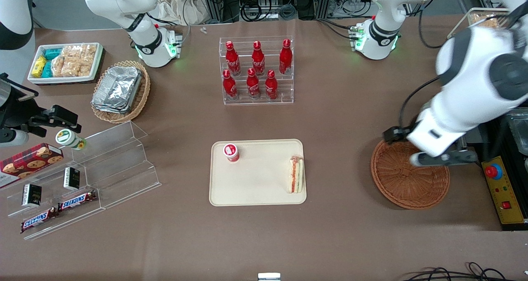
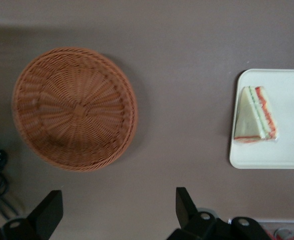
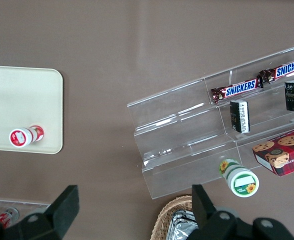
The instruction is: Place sandwich from basket to tray
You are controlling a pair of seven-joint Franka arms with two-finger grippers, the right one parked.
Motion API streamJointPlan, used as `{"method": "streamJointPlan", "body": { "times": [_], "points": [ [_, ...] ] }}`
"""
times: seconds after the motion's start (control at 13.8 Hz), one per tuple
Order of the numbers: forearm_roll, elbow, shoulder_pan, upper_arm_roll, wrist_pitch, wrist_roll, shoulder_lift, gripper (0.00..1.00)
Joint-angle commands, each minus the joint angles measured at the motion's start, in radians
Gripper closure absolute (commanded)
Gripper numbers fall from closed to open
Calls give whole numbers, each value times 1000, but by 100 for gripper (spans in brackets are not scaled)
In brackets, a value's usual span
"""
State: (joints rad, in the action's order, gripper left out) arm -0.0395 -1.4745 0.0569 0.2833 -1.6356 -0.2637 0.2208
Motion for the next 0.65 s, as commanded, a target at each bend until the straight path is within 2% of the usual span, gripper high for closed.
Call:
{"method": "streamJointPlan", "body": {
  "times": [0.0, 0.22, 0.58],
  "points": [
    [41, -1, 29, 10, 97, 20, -96, 0],
    [67, -13, 70, 14, 167, 29, -204, 0],
    [59, 42, 66, 19, 184, 24, -202, 0]
  ]
}}
